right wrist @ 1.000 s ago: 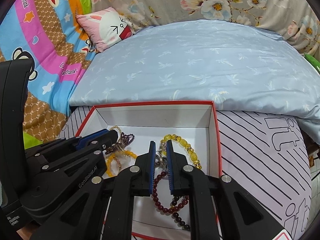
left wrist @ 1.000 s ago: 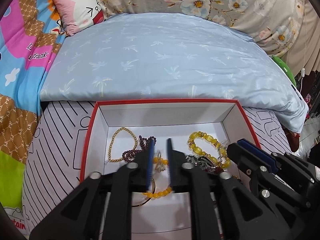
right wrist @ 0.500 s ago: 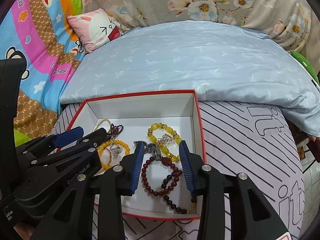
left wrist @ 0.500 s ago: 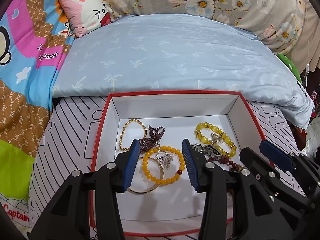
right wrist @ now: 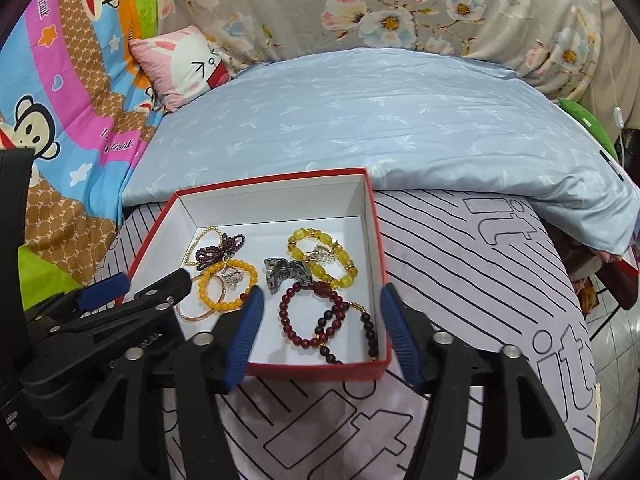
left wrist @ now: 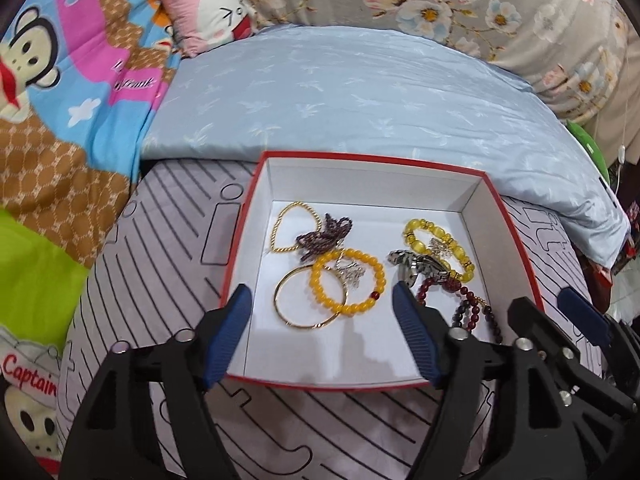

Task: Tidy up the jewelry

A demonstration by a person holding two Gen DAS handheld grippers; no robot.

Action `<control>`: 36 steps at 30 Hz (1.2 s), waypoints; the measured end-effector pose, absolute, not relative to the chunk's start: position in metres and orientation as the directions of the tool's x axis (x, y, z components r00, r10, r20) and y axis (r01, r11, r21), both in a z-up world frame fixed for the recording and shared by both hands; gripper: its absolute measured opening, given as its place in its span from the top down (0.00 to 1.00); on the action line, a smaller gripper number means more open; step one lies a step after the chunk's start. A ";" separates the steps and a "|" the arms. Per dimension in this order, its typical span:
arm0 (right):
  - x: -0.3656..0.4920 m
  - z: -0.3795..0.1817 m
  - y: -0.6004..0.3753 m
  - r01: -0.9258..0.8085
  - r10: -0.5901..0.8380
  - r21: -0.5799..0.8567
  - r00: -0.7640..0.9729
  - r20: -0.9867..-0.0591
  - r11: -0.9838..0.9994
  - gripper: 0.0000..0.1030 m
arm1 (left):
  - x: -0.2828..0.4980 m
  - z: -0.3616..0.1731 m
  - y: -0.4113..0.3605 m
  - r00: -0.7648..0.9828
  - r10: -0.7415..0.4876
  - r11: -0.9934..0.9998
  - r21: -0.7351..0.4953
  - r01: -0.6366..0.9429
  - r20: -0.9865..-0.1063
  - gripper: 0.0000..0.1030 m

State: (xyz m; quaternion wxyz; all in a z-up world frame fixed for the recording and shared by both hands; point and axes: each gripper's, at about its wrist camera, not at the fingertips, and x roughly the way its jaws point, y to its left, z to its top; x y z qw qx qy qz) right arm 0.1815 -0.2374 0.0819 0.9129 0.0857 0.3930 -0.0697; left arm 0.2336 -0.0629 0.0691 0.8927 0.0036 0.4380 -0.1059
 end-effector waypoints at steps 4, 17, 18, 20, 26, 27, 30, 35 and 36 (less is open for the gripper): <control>0.171 0.082 -0.239 0.206 -0.063 0.112 0.690 -0.721 0.972 0.28 | 0.226 0.070 -0.056 0.599 -0.179 0.981 -0.093 0.172 -0.781 0.22; 0.145 0.078 -0.233 0.221 -0.083 0.097 0.680 -0.728 0.970 0.21 | 0.198 0.069 -0.048 0.611 -0.135 0.984 -0.035 0.173 -0.780 0.18; 0.143 0.078 -0.233 0.222 -0.087 0.090 0.678 -0.729 0.971 0.21 | 0.196 0.069 -0.048 0.610 -0.137 0.984 -0.038 0.173 -0.780 0.18; 0.141 0.079 -0.232 0.223 -0.093 0.083 0.676 -0.731 0.971 0.21 | 0.194 0.069 -0.047 0.606 -0.139 0.984 -0.042 0.171 -0.784 0.18; 0.136 0.082 -0.228 0.218 -0.116 0.047 0.675 -0.728 0.975 0.21 | 0.189 0.069 -0.047 0.604 -0.137 0.985 -0.043 0.167 -0.785 0.18; 0.136 0.083 -0.228 0.217 -0.117 0.045 0.674 -0.729 0.975 0.21 | 0.188 0.069 -0.046 0.604 -0.136 0.985 -0.044 0.166 -0.785 0.18; 0.134 0.083 -0.227 0.217 -0.118 0.042 0.674 -0.729 0.975 0.21 | 0.187 0.069 -0.045 0.605 -0.136 0.986 -0.047 0.161 -0.785 0.18; 0.133 0.083 -0.227 0.217 -0.118 0.042 0.674 -0.729 0.975 0.21 | 0.185 0.071 -0.044 0.609 -0.131 0.986 -0.041 0.160 -0.782 0.18; 0.133 0.083 -0.227 0.216 -0.118 0.042 0.675 -0.729 0.975 0.21 | 0.184 0.072 -0.044 0.609 -0.131 0.986 -0.040 0.161 -0.782 0.18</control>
